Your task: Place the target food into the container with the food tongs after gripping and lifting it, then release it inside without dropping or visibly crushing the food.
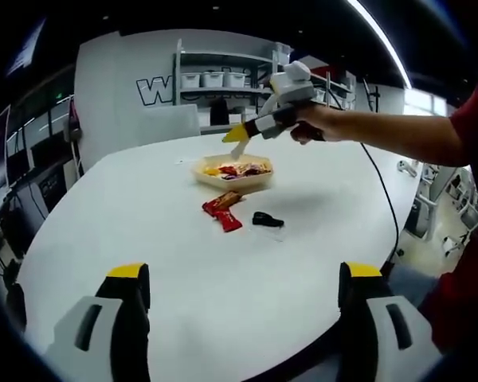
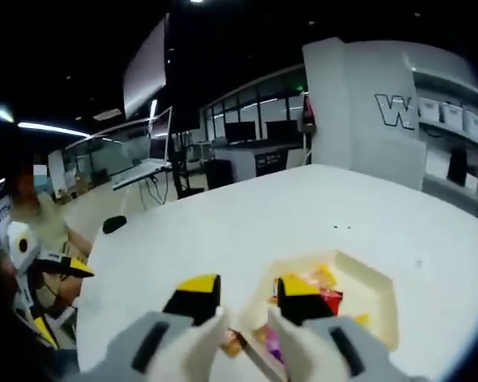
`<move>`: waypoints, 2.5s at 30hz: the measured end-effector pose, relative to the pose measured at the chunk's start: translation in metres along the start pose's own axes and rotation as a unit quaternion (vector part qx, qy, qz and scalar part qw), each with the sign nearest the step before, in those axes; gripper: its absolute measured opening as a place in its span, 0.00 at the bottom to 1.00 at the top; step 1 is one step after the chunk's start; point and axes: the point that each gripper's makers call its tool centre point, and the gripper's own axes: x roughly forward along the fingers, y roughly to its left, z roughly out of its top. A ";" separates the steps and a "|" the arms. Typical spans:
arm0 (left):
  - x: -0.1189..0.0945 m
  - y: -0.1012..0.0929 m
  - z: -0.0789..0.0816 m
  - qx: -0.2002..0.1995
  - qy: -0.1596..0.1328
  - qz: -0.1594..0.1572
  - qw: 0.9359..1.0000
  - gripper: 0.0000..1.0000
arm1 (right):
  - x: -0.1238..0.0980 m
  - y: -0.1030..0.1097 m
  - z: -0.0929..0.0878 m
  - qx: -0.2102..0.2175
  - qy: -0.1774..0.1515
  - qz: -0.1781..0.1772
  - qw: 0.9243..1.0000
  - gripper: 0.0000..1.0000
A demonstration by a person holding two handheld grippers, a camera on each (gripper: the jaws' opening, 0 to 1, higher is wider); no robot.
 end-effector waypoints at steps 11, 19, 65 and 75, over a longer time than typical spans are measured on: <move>-0.001 0.001 -0.001 0.001 0.002 0.000 1.000 0.96 | 0.017 0.029 -0.034 -0.007 0.035 0.044 0.998 0.22; -0.003 0.004 -0.005 -0.002 0.005 0.004 1.000 0.96 | 0.023 0.037 -0.046 -0.012 0.049 0.053 0.997 0.22; -0.014 -0.002 -0.005 0.012 0.001 0.004 1.000 0.94 | -0.007 0.048 -0.074 0.006 0.089 0.041 0.995 0.22; -0.021 0.003 -0.005 0.010 -0.001 0.011 1.000 0.94 | 0.013 0.034 -0.067 -0.005 0.055 -0.008 0.998 0.24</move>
